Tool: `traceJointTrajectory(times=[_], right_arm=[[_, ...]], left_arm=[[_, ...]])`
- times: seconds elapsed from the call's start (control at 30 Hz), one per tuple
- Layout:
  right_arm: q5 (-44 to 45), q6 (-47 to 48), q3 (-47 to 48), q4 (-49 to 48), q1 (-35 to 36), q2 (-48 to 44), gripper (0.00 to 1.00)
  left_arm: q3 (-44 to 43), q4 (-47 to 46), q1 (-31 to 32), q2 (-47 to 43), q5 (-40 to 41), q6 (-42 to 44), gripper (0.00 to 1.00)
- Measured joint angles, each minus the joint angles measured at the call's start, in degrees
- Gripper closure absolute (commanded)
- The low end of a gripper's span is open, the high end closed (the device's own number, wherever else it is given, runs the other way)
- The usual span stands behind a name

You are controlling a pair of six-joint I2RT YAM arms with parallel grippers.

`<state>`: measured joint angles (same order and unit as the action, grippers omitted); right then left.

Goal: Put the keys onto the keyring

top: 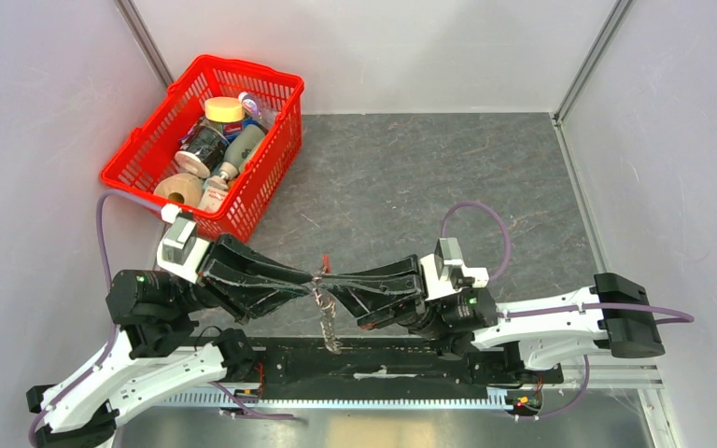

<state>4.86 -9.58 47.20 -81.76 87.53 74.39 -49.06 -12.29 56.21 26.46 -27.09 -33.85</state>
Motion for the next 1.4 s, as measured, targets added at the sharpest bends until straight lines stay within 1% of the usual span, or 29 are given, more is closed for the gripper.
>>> traceJointTrajectory(times=[0.23, 0.5, 0.87, 1.27, 1.4], right_arm=[[0.0, 0.2, 0.0, -0.3, 0.0, -1.4, 1.00], [0.0, 0.2, 0.3, -0.3, 0.0, -0.3, 1.00], [0.0, 0.2, 1.5, 0.0, 0.0, 0.7, 1.00], [-0.1, 0.2, 2.1, 0.0, 0.0, 1.6, 1.00], [-0.1, 0.2, 2.1, 0.0, 0.0, 1.6, 1.00]], left_arm=[[0.0, 0.0, 0.0, -0.5, 0.0, 0.0, 0.65], [0.0, 0.0, 0.0, -0.4, 0.0, 0.0, 0.65], [0.0, 0.0, 0.0, 0.0, 0.0, 0.0, 0.74], [0.0, -0.1, 0.0, 0.1, 0.0, 0.0, 0.75], [0.0, -0.2, 0.0, 0.1, 0.0, 0.0, 0.81]])
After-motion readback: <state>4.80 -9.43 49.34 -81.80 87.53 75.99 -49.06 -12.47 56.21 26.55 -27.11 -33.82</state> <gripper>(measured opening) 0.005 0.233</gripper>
